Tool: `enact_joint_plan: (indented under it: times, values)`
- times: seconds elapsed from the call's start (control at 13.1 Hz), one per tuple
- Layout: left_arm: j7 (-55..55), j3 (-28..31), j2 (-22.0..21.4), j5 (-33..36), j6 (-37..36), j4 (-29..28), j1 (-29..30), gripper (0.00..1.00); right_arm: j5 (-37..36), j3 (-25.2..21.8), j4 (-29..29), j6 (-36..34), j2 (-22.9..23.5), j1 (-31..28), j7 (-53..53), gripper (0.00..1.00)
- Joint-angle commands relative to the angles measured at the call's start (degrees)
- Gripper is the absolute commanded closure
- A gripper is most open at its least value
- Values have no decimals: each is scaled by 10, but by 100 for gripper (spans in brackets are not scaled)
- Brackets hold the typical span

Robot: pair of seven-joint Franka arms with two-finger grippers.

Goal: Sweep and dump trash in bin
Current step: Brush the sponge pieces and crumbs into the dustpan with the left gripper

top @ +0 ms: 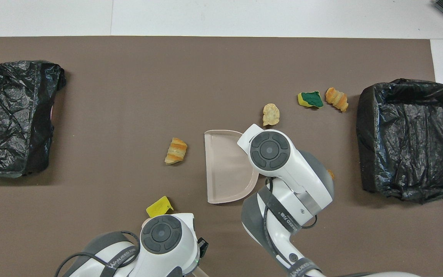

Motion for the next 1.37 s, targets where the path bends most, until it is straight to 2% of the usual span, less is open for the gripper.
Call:
enact_joint_plan:
  times: [0.0, 0.38, 0.99, 1.3]
  values:
    - [13, 9, 11, -9, 23, -1, 30, 100, -9, 1, -7, 19, 3, 1, 22, 100]
    - [170, 9, 49, -5, 67, 36, 76, 100, -9, 1, -7, 19, 3, 1, 22, 100]
    - [362, 1, 87, -6, 140, 74, 68, 100, -9, 1, -7, 19, 3, 1, 24, 100]
    - [440, -48, 89, -5, 159, 94, 61, 100, -9, 1, -7, 19, 3, 1, 24, 100]
